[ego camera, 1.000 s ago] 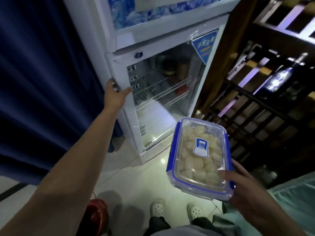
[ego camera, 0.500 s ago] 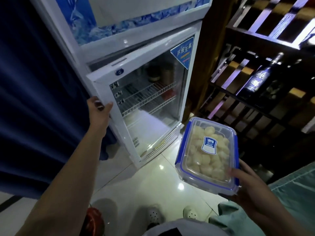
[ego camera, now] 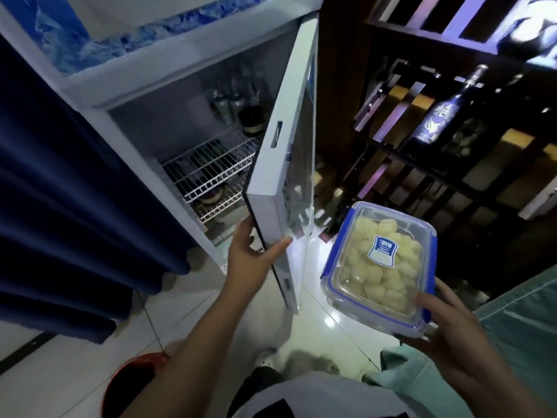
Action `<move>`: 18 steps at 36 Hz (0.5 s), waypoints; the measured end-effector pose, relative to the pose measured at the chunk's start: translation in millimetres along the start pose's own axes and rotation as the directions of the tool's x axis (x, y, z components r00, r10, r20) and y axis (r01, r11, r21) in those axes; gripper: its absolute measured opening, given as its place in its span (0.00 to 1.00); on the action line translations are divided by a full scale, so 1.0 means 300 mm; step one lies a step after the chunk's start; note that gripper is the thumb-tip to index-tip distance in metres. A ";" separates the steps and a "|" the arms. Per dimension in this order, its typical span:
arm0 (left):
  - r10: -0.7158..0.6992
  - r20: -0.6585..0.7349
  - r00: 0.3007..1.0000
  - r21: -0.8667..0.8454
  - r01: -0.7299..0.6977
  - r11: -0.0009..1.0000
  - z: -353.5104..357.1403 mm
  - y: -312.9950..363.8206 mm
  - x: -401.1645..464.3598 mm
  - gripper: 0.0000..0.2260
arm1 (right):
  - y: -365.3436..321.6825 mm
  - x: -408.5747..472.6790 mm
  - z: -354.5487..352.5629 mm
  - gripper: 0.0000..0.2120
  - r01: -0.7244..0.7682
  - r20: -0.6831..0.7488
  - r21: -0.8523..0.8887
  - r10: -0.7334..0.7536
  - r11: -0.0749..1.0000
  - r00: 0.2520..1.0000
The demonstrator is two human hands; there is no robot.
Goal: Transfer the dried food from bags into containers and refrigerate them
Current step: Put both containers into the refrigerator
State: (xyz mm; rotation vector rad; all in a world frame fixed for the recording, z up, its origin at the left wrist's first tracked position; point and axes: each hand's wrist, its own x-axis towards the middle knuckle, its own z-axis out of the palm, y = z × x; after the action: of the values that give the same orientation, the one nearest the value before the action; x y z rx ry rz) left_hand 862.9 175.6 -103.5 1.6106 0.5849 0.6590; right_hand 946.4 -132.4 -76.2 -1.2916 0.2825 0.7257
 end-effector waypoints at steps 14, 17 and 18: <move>0.006 0.311 0.950 -0.071 0.017 0.997 0.447 0.073 -0.027 0.31 | -0.025 -0.089 -0.305 0.33 -0.002 -0.216 0.100 0.023 0.995 0.976; 0.052 0.319 0.946 0.004 -0.056 0.998 0.543 0.079 -0.019 0.30 | -0.027 -0.091 -0.343 0.36 0.014 -0.265 0.128 0.020 0.992 0.964; 0.075 0.318 0.945 0.025 -0.088 0.996 0.574 0.083 -0.019 0.29 | -0.027 -0.092 -0.352 0.37 0.019 -0.279 0.134 0.020 0.991 0.960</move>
State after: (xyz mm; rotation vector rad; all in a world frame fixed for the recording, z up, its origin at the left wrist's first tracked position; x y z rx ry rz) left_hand 980.3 47.3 -96.5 1.7407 0.2967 0.4368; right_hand 951.9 -241.4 -83.6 -1.2628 0.5528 0.5130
